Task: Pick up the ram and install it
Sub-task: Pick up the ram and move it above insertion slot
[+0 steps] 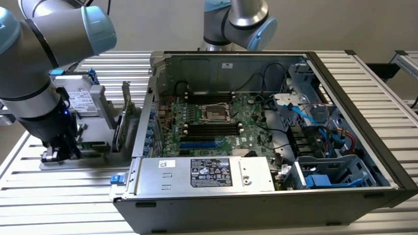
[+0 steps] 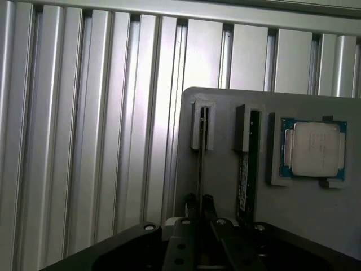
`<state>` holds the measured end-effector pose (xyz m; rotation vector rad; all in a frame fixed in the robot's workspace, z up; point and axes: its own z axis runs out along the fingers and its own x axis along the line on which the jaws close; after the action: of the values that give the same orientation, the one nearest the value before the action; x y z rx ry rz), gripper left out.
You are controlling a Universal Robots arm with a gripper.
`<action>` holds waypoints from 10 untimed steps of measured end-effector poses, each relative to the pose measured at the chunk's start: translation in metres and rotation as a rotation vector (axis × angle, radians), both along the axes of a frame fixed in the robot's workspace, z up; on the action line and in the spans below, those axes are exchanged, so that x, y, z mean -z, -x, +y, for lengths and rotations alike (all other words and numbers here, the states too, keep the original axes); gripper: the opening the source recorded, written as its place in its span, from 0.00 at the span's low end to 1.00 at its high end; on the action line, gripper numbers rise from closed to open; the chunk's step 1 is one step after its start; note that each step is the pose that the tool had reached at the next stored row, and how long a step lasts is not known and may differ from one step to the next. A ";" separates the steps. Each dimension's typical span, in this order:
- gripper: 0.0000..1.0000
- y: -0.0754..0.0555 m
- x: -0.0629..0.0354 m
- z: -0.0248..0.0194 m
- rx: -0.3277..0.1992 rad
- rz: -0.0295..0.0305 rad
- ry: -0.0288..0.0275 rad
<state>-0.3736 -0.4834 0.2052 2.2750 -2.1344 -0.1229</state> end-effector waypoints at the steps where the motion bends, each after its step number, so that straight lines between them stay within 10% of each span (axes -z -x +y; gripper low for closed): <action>1: 0.14 0.000 -0.0027 0.0000 0.000 0.0000 0.0000; 10: 0.14 -0.002 -0.0392 -0.0001 0.000 0.0000 0.0000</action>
<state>-0.3720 -0.4834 0.2444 2.2753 -2.1341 -0.1230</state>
